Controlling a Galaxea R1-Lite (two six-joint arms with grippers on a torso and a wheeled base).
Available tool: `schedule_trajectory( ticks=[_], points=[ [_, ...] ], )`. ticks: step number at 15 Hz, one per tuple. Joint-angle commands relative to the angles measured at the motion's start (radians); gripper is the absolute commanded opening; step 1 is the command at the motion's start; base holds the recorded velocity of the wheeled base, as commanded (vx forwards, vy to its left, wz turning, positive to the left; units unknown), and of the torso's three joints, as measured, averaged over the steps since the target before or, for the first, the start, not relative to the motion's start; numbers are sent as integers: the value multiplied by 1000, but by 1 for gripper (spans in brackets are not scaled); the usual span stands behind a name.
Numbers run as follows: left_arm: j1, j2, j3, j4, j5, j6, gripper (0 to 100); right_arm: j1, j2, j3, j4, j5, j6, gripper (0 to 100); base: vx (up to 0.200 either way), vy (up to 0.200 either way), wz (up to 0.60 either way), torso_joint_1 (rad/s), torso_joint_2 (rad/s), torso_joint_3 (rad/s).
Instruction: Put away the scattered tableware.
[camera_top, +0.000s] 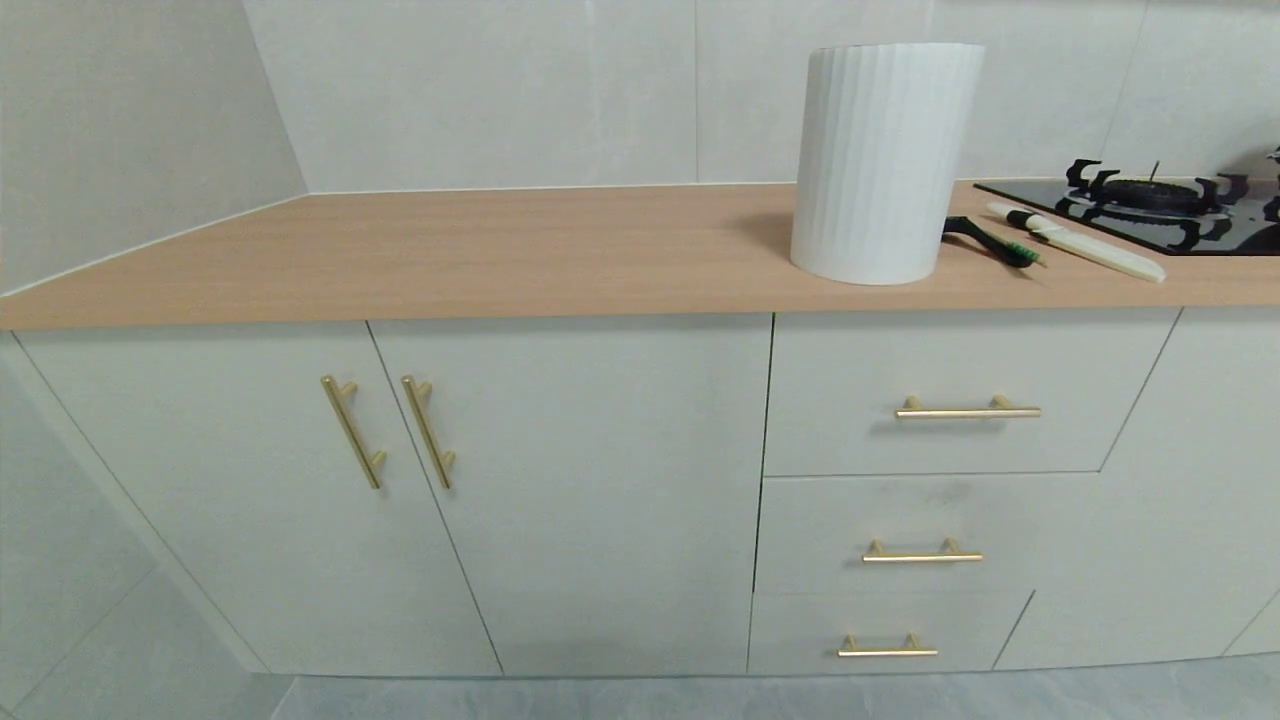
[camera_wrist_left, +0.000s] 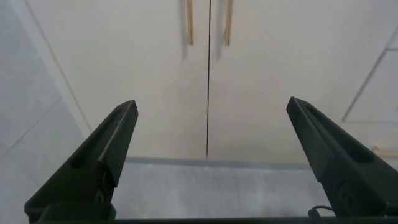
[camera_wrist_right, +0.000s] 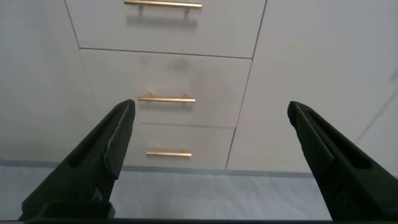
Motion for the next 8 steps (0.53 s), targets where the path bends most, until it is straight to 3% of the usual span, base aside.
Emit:
schedule_trajectory(
  ticks=[1, 5, 6, 8],
  points=[
    [0, 1, 0, 0, 1, -2, 100, -1, 3, 0, -1, 1, -2, 100, 0, 0, 0, 0, 0, 0],
    [0, 1, 0, 0, 0, -2, 100, 5, 20, -48, -25, 2, 32, 100, 0, 0, 0, 0, 0, 0],
    [0, 1, 0, 0, 1, -2, 100, 33, 94, -126, -17, 5, 86, 100, 0, 0, 0, 0, 0, 0],
    [0, 1, 0, 0, 1, -2, 100, 102, 282, -156, -11, 11, 81, 100, 0, 0, 0, 0, 0, 0]
  ],
)
